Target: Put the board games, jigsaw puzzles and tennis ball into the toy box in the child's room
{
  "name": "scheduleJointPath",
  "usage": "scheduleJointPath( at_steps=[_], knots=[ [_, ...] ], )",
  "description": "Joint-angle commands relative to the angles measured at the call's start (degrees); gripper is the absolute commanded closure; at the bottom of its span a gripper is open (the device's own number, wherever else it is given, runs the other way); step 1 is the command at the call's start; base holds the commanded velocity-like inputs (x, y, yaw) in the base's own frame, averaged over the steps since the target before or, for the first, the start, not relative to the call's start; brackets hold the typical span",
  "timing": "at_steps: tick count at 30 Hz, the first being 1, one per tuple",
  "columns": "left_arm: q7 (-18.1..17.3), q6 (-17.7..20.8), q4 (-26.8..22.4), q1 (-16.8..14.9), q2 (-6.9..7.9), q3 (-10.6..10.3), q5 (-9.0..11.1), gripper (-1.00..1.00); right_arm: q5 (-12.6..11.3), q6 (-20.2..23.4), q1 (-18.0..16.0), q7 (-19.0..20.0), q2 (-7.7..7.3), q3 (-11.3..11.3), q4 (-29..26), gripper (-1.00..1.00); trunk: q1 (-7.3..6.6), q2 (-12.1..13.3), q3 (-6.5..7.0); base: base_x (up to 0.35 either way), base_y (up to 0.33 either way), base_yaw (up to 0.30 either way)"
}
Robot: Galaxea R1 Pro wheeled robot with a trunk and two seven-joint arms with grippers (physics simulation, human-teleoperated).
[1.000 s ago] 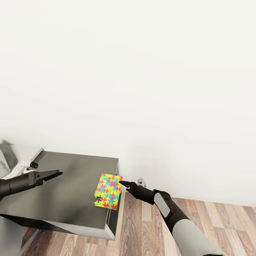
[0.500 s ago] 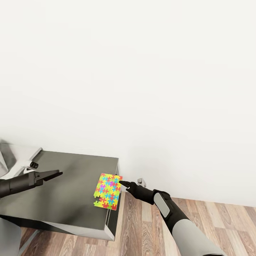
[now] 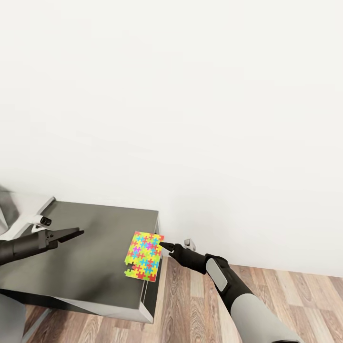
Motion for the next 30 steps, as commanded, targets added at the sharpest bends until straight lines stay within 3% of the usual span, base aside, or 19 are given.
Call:
scheduleJointPath(
  at_steps=[1, 30],
  knots=[
    [-0.25, 0.61, -0.01, -0.01, 0.01, 0.0, -0.05, -1.0, -0.48, 0.38, -0.02, -0.13, -0.01, 0.08, -0.04, -1.0, 0.23, -0.47, -0.24, 0.0, 0.0, 0.0],
    [-0.25, 0.61, -0.01, 0.02, 0.01, -0.05, -0.06, -1.0, -0.45, 0.16, -0.02, -0.95, 0.07, 0.13, -0.04, -1.0, 6.6, -12.1, -5.45, 0.0, 0.0, 0.0]
  ],
)
